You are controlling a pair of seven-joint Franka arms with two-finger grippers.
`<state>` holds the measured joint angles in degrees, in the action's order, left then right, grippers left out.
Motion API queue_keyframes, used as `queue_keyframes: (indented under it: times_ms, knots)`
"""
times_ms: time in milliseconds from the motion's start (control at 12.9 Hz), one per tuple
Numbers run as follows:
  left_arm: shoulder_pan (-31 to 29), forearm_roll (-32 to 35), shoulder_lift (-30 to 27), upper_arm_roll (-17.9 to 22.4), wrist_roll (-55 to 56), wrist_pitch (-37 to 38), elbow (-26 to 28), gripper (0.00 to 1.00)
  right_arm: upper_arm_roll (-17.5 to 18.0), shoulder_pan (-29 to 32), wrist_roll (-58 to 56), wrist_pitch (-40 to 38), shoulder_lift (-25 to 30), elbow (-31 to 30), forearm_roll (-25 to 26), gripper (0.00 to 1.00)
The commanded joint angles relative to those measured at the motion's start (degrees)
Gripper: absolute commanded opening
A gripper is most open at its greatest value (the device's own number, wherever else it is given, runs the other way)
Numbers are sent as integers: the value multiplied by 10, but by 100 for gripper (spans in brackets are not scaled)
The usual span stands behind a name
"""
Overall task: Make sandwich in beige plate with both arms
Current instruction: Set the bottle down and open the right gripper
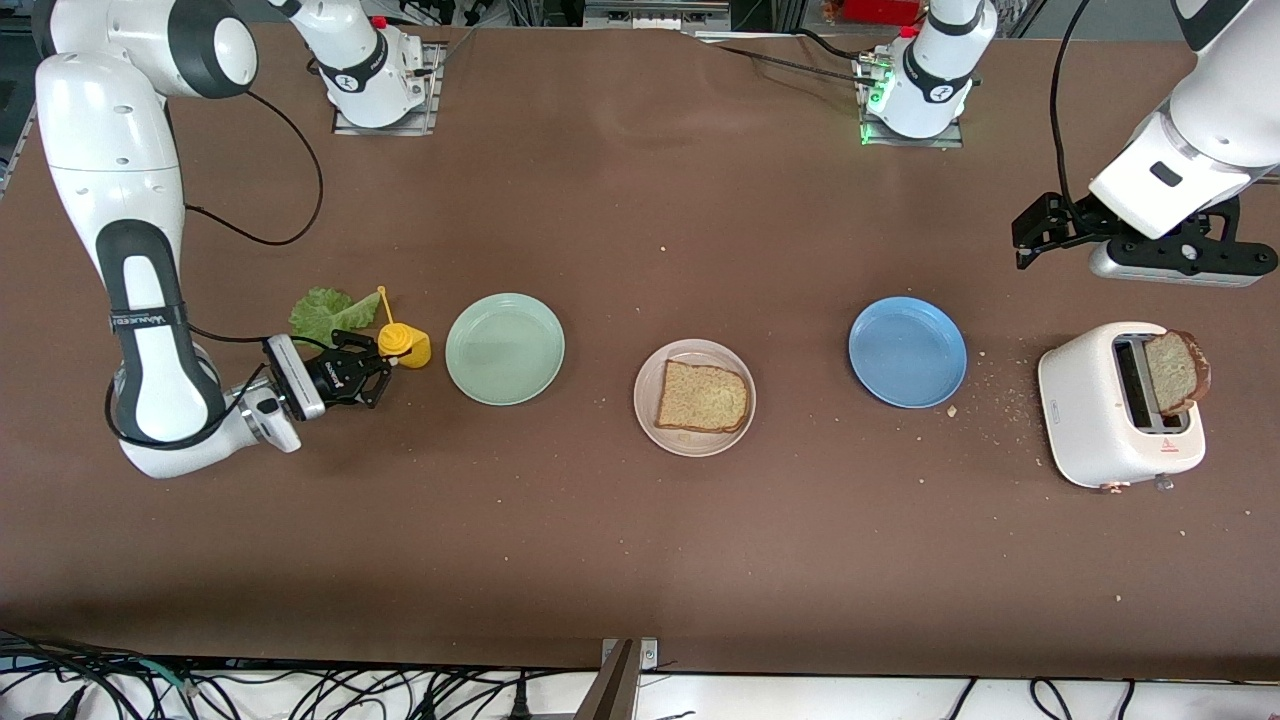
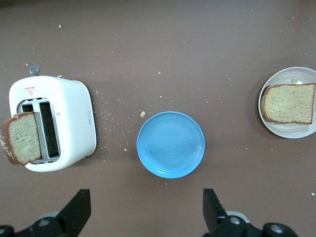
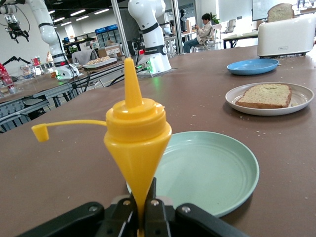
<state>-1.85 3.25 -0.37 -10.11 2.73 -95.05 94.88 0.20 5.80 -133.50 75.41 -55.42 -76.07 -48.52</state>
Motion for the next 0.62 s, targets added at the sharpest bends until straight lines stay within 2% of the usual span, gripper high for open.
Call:
queue_keyframes:
  times_ms: [0, 464, 542]
  knots:
    - [1, -9, 4, 0, 2, 3, -10, 100, 7, 11, -50, 0, -14, -12, -1, 0]
    - [2, -9, 4, 0, 1, 3, -11, 100, 8, 25, -51, 1, -38, -12, -3, 0]
    - [2, -9, 4, 0, 2, 3, -11, 100, 7, 25, -46, 0, -38, -11, -3, 16]
